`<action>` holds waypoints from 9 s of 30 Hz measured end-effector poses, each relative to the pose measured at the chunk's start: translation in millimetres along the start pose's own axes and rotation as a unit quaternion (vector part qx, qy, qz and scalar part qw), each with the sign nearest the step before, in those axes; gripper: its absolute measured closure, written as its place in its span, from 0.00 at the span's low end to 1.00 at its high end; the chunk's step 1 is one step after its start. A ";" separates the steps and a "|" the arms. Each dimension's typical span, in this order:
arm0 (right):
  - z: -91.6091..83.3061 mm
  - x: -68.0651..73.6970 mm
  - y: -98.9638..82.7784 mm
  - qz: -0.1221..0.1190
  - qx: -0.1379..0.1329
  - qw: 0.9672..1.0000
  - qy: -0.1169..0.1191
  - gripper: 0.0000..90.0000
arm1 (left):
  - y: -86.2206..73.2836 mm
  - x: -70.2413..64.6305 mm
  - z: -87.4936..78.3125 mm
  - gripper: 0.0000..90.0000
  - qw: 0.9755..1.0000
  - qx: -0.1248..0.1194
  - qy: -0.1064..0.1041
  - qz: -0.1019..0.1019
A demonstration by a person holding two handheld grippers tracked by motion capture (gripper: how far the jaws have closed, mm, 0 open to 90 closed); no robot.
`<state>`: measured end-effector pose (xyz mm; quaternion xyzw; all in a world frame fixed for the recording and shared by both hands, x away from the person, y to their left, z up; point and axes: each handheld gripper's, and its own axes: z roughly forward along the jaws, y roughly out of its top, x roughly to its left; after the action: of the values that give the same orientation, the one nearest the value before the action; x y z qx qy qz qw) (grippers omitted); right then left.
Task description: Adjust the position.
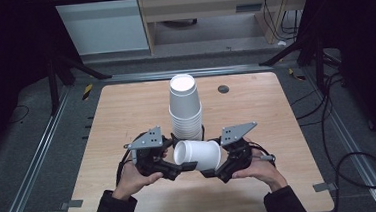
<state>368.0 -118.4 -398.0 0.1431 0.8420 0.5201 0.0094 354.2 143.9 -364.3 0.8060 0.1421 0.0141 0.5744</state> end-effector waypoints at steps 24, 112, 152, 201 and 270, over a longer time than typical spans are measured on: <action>9.3 3.0 0.6 -0.017 0.000 0.999 0.029 0.09 | -5.5 -2.0 0.9 0.26 1.000 0.002 -0.011 0.003; 39.1 5.6 15.4 -0.095 0.181 0.979 -0.009 0.07 | -29.3 3.0 12.3 0.24 0.993 0.120 0.016 -0.009; -13.9 -4.0 -11.4 0.010 0.024 0.999 -0.026 0.04 | -46.2 13.9 -1.3 0.23 0.999 0.036 0.032 -0.023; 7.5 0.8 -23.8 0.015 0.007 0.997 0.074 0.08 | -46.3 1.0 20.1 0.23 0.998 0.026 -0.050 -0.011; 22.4 -12.1 24.2 -0.060 0.196 0.979 0.017 0.11 | -28.3 19.8 24.6 0.17 0.982 0.177 -0.008 0.057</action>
<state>388.9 -91.7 -388.7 0.0824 0.9346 0.3460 -0.0023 371.8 134.6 -401.7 0.9019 0.0913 0.0153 0.4218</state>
